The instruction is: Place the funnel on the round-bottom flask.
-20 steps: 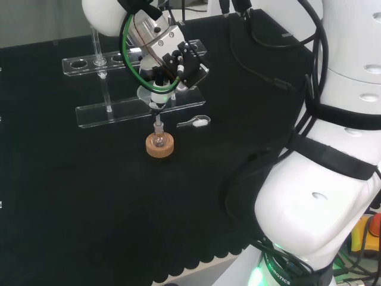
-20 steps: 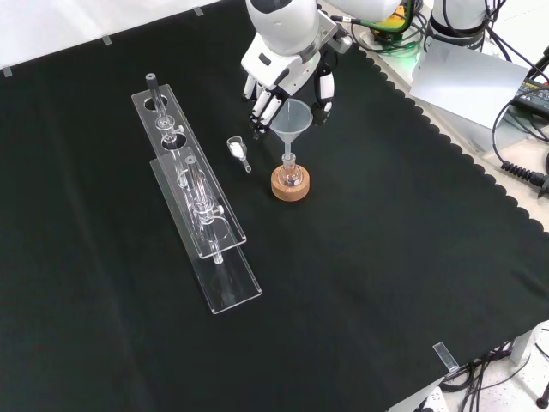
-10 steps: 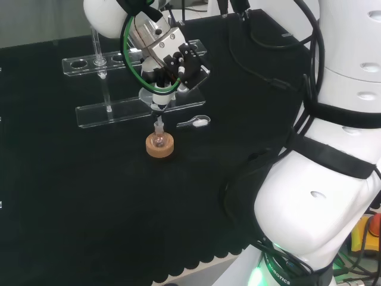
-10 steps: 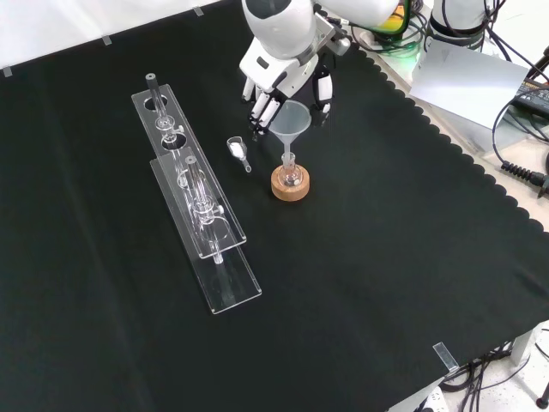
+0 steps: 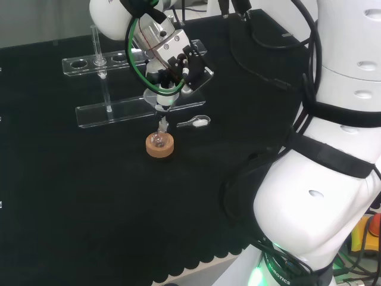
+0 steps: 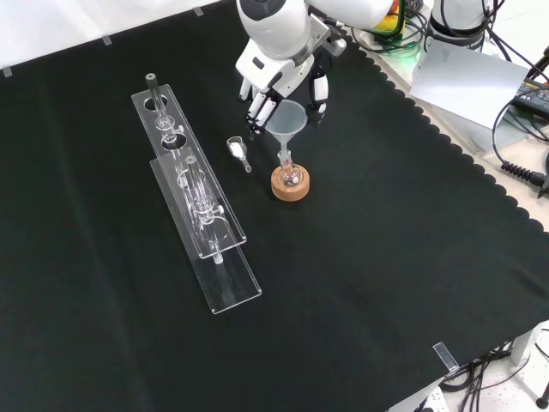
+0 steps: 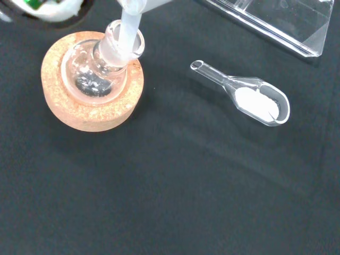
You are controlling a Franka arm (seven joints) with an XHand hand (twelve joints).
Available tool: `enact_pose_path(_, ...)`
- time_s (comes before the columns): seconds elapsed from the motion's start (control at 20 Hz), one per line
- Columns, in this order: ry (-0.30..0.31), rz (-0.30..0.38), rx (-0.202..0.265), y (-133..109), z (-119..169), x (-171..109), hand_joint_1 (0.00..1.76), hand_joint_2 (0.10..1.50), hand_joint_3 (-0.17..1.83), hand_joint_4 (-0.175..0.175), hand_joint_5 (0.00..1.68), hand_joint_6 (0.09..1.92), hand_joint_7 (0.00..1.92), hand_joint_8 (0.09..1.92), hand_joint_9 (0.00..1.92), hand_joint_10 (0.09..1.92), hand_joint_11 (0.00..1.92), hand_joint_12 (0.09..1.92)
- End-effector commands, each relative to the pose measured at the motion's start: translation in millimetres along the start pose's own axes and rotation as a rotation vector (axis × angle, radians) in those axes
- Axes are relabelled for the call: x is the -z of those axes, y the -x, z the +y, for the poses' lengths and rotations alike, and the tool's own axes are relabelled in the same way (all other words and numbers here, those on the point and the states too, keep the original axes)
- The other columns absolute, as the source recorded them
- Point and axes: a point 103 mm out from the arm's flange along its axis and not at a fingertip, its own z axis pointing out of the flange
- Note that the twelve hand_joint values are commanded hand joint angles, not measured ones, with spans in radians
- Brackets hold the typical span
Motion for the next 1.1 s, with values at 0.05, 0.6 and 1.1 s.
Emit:
enact_pose_path(0.05,0.003,0.003,0.009,-5,4,2,0.91,0.75,0.63,-0.036,0.72,0.85,0.69,0.74,1.17,0.37,0.84,1.06)
enact_pose_path(0.6,-0.007,-0.011,0.022,-16,7,4,0.91,0.75,0.63,-0.037,0.71,0.85,0.69,0.74,1.17,0.36,0.84,1.06)
enact_pose_path(1.1,-0.023,0.008,0.025,-12,11,-6,0.91,0.75,0.63,-0.038,0.71,0.85,0.68,0.74,1.16,0.36,0.83,1.06)
